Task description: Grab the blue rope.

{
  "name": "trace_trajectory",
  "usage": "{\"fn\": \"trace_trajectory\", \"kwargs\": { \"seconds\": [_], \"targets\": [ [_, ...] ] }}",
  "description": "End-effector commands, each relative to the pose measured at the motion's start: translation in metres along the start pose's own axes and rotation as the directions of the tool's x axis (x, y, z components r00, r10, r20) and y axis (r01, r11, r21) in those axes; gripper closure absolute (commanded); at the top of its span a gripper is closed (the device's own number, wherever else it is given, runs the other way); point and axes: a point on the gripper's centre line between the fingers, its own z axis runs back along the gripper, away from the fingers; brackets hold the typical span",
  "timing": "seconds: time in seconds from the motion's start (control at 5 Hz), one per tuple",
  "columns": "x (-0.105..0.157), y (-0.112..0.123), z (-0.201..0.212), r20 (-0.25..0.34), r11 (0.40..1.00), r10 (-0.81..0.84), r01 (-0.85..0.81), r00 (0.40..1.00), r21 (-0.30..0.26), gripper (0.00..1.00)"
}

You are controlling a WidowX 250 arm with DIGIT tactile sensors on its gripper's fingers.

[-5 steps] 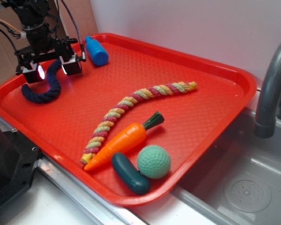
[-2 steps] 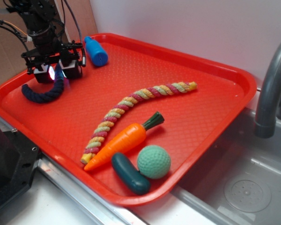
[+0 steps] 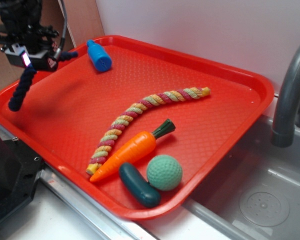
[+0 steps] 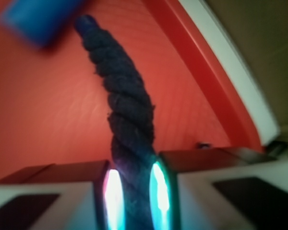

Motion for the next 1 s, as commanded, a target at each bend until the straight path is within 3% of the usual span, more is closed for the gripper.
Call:
{"fn": "trace_trajectory", "kwargs": {
  "seconds": [0.0,0.2,0.4,0.6,0.8],
  "targets": [
    [-0.011,-0.054,0.098,0.093,0.909,-0.393,0.402,0.915,-0.114,1.00],
    [-0.009,-0.063,0.129,0.133,0.880,-0.426,0.444,0.895,-0.169,1.00],
    [0.003,-0.046,0.137,0.132,0.890,-0.390,0.410,0.911,-0.198,1.00],
    [0.025,-0.018,0.129,0.120,0.925,-0.312,0.330,0.942,-0.186,1.00],
    [0.031,-0.024,0.124,0.115,0.914,-0.340,0.357,0.933,-0.193,1.00]
  ]
}}
